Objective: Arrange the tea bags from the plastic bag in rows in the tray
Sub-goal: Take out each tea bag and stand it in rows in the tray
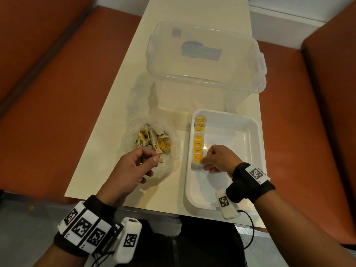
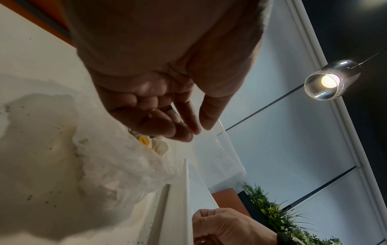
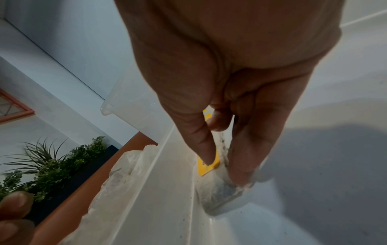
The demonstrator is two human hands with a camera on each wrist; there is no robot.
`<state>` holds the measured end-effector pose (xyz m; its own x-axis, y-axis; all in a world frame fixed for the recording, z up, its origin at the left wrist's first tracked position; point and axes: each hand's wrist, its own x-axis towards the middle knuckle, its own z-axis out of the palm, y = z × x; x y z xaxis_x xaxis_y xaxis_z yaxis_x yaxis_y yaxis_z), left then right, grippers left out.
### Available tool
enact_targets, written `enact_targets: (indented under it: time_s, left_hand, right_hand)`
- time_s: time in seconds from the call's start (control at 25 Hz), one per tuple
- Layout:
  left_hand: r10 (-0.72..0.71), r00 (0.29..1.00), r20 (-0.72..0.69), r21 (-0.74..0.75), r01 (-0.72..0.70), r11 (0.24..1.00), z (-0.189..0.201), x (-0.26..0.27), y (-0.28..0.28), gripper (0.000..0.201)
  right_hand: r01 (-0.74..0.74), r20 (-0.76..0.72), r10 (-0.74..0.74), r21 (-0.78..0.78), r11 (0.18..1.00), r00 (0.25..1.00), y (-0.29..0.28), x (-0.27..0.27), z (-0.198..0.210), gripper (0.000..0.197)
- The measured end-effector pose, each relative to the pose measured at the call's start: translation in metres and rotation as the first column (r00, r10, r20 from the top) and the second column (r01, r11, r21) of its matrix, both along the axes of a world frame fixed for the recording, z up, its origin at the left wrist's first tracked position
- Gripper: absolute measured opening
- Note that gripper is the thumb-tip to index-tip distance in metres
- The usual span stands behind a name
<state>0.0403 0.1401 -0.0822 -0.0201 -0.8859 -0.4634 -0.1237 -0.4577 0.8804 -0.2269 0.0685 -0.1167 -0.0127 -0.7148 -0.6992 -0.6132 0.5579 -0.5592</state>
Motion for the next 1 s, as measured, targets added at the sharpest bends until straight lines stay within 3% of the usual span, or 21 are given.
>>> enact_targets:
  time_s: [0.16,0.28,0.44,0.52,0.6,0.68,0.84,1.0]
  left_hand:
    - [0.004,1.000,0.007,-0.013,-0.004,1.000,0.001,0.001,-0.002,0.008]
    - [-0.033,0.995,0.090,-0.067,0.039,0.997,0.001,0.001,-0.006,0.011]
    - [-0.097,0.961,0.257,-0.141,0.137,0.981,0.001,0.004,-0.021,0.015]
    - [-0.154,0.861,0.486,-0.160,0.260,0.952,-0.005,0.001,-0.036,0.020]
    - [-0.206,0.660,0.722,-0.145,0.436,0.888,-0.014,-0.008,-0.048,0.031]
    - [-0.226,0.499,0.837,-0.102,0.548,0.830,-0.020,-0.019,-0.057,0.037]
    - [-0.214,0.372,0.903,-0.049,0.585,0.810,-0.034,-0.030,-0.065,0.044]
    - [-0.238,0.230,0.944,0.053,0.605,0.794,-0.051,-0.033,-0.073,0.054]
  right_hand:
    - [-0.026,0.027,0.025,0.038,0.999,0.999,0.003,0.001,0.000,0.016]
    - [0.012,0.035,-0.013,0.027,1.000,0.999,0.004,0.002,0.001,0.017]
    - [-0.073,-0.119,0.052,-0.180,0.981,0.992,0.011,0.004,0.014,0.020]
    - [-0.130,-0.040,0.124,-0.278,0.952,0.991,0.016,0.017,0.029,0.014]
    - [-0.191,0.060,0.220,-0.314,0.930,0.974,0.020,0.037,0.042,0.005]
    - [-0.278,0.071,0.313,-0.307,0.910,0.947,0.020,0.053,0.046,0.013]
    - [-0.414,-0.075,0.408,-0.241,0.878,0.910,0.020,0.069,0.036,0.029]
    - [-0.429,-0.156,0.404,-0.180,0.885,0.901,0.020,0.070,0.032,0.050]
